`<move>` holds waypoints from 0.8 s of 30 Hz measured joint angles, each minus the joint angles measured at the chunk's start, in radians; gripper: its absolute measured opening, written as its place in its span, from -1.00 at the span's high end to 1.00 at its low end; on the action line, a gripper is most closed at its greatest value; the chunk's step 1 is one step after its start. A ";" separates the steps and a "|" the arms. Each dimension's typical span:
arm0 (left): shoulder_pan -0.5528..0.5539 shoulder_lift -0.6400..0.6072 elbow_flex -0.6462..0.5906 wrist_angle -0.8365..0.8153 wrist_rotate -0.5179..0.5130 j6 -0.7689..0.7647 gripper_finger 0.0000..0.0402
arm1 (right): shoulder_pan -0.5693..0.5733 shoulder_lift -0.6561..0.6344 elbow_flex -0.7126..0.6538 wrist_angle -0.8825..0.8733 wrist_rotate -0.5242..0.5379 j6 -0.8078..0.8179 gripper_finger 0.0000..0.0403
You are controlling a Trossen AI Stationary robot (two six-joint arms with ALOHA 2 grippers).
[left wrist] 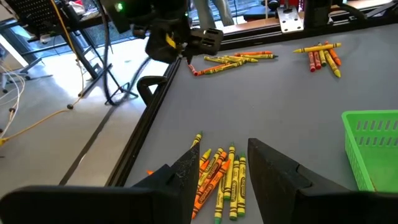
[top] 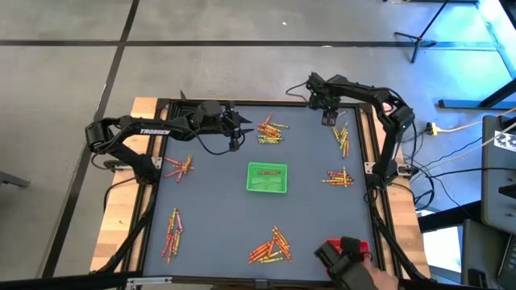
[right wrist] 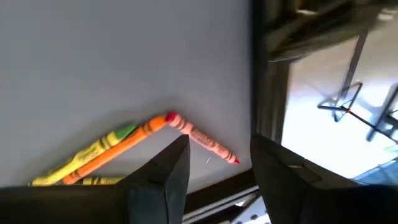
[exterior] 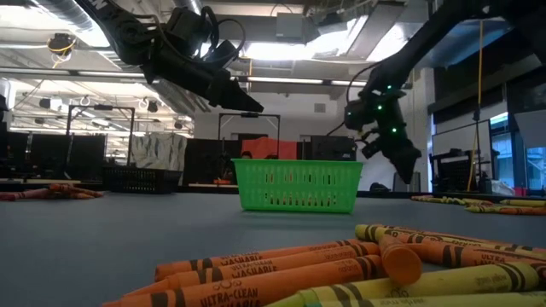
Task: Sort crayons
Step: Put the green crayon into the black bin
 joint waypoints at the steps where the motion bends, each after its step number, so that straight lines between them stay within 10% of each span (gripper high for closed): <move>1: 0.000 0.000 0.000 0.000 0.000 0.000 0.41 | 0.001 0.010 0.004 -0.019 0.012 -0.017 0.21; 24: 0.000 0.000 0.000 0.000 0.008 0.000 0.41 | -0.014 0.104 0.016 -0.060 0.073 -0.116 0.26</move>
